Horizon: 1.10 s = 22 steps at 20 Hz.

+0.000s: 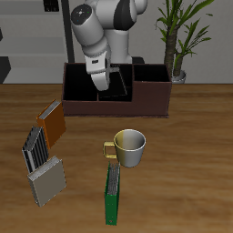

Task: Place the black book into the back desk caddy's front compartment

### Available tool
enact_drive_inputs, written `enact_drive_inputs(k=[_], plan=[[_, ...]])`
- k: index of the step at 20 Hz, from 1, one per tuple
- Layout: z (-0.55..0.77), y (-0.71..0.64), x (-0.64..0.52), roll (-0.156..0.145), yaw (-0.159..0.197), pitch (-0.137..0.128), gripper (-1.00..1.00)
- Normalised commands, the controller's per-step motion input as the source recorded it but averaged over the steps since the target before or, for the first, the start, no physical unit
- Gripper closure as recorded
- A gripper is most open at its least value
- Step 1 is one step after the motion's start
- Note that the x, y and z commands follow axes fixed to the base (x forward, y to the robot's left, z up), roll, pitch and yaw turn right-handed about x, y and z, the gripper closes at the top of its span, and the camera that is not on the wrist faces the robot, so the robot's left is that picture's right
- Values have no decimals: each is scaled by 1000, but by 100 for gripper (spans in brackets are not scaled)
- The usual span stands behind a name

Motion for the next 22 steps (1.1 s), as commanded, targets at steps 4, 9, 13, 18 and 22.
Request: enact_drive_inputs(k=[4,9,13,18,22], plan=[[-157,0,32,-4,-9,33,100],[-236,-9,14,1,-7,54,100],[-252,-47,23,-12,-2,58,100],[-94,14,5,7,-3,12,100],[96,78,-29,22,-75,29,-100]])
